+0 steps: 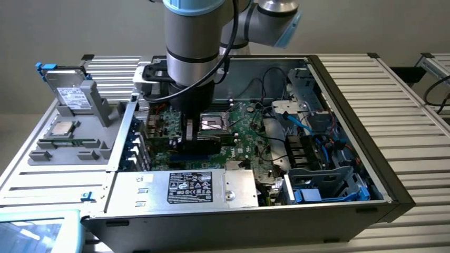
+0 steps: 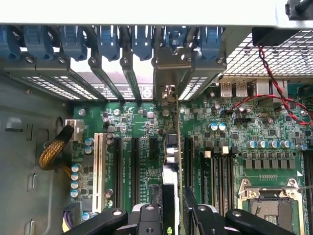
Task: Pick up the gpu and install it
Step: 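Pick up the gpu and move the gpu toward the slot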
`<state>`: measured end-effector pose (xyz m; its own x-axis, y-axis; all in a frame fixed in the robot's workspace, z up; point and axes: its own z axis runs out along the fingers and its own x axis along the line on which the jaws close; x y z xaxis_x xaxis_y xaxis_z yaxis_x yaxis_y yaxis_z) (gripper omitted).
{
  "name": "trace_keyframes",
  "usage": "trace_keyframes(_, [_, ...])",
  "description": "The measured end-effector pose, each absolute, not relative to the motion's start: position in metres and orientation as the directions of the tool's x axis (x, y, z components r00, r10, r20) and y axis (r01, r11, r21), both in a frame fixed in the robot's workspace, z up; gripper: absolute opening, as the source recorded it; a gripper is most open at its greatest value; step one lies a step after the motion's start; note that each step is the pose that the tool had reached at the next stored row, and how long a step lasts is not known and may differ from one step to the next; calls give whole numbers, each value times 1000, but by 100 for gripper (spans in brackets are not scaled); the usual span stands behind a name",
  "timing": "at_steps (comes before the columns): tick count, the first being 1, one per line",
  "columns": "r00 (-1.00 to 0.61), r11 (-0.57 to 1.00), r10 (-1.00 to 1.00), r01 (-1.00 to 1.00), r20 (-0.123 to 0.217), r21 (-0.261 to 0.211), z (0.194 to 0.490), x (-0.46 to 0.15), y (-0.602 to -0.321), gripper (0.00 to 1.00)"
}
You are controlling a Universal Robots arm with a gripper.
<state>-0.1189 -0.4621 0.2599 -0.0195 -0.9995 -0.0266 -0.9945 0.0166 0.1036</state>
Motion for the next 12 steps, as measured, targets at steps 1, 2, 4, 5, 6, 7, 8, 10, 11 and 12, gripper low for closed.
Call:
trace_keyframes(1, [-20, 17, -999, -994, -27, 104, 260, -118, -462, 28])
trace_keyframes(2, [-20, 17, -999, -994, -27, 104, 260, -117, -462, 28])
trace_keyframes(4, [-19, 17, -999, -994, -27, 104, 260, -115, -462, 28])
trace_keyframes(5, [-19, 17, -999, -994, -27, 104, 260, -115, -462, 28])
trace_keyframes(6, [-19, 17, -999, -994, -27, 104, 260, -116, -462, 28])
trace_keyframes(7, [-19, 17, -999, -994, -27, 104, 260, -116, -462, 28])
trace_keyframes(8, [-19, 17, -999, -994, -27, 104, 260, -116, -462, 28])
trace_keyframes(10, [-20, 17, -999, -994, -27, 104, 260, -116, -462, 28])
trace_keyframes(11, [-20, 17, -999, -994, -27, 104, 260, -116, -462, 28])
trace_keyframes(12, [-20, 17, -999, -994, -27, 104, 260, -117, -462, 28])
